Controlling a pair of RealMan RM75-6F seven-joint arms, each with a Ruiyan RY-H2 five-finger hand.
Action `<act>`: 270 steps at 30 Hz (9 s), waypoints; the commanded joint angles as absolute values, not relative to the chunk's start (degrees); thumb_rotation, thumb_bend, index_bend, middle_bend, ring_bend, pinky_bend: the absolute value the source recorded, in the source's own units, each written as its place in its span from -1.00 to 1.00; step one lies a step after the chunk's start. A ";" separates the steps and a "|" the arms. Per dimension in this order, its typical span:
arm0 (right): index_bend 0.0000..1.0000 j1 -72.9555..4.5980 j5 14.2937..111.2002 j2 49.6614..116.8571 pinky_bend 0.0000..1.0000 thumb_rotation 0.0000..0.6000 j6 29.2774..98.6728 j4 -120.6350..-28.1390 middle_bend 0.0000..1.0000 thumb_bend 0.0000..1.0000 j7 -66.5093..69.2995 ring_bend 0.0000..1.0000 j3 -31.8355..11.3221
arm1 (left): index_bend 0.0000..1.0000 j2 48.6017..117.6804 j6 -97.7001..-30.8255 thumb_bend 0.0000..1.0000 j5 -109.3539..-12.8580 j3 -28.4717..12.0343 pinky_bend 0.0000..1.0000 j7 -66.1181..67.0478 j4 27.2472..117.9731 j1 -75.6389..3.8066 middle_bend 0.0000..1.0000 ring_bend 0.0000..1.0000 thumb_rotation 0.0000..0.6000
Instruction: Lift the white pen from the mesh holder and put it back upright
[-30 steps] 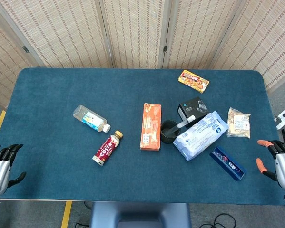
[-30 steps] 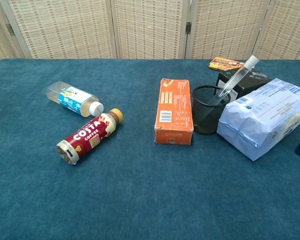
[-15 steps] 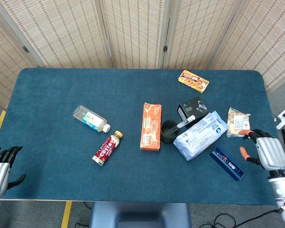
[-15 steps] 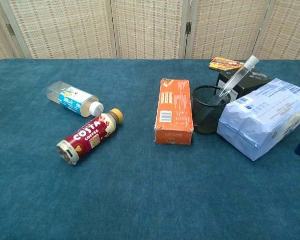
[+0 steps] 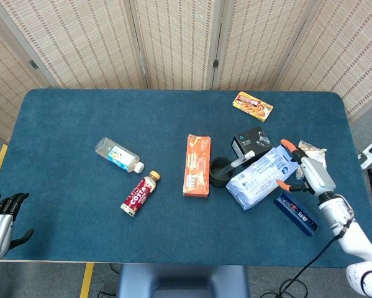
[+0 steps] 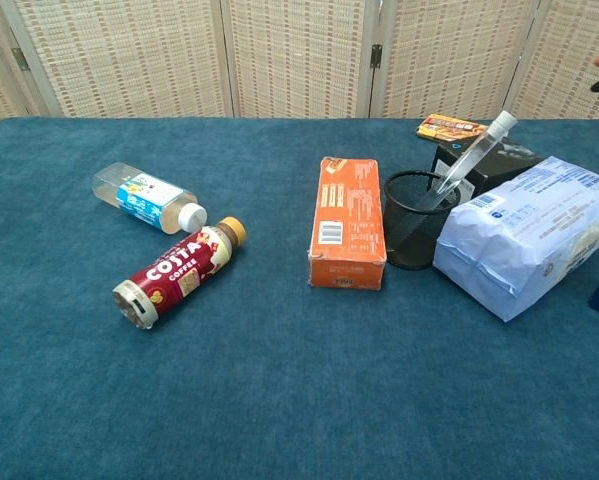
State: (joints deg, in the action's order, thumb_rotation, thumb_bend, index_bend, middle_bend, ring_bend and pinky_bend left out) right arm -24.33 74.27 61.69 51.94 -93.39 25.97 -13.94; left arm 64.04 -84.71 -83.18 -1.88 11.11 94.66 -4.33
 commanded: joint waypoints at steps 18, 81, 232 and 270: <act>-1.00 -35.60 87.99 78.30 -0.60 1.00 49.05 -74.07 -0.74 -0.57 65.42 -0.91 -12.08 | -0.64 63.73 -83.46 -0.50 -82.43 -1.85 -0.77 12.13 95.57 -4.72 -0.61 -0.60 1.00; -0.43 -39.87 88.87 66.98 -0.62 1.00 52.89 -87.59 -0.59 -0.39 9.90 -0.86 -2.47 | -0.64 62.64 -83.45 -0.50 -82.55 -1.28 -0.77 10.84 96.38 -4.26 -0.62 -0.59 1.00; 0.41 -28.61 74.90 58.00 -0.57 1.00 58.78 -103.79 0.04 -0.30 30.50 -0.44 -13.50 | -0.64 64.77 -87.78 -0.50 -83.96 -4.36 -0.77 11.92 95.04 -5.08 -0.64 -0.62 1.00; 0.43 -33.77 68.85 64.68 -0.57 1.00 55.00 -103.36 0.03 -0.30 21.32 -0.44 -15.75 | -0.64 64.70 -86.60 -0.50 -82.88 -4.03 -0.77 12.11 95.18 -5.03 -0.64 -0.62 1.00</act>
State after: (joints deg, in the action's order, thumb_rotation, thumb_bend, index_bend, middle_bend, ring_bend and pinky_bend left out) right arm -32.05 70.76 62.16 55.49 -105.12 24.96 -15.74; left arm 64.70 -86.59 -82.88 -4.03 12.12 95.18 -5.03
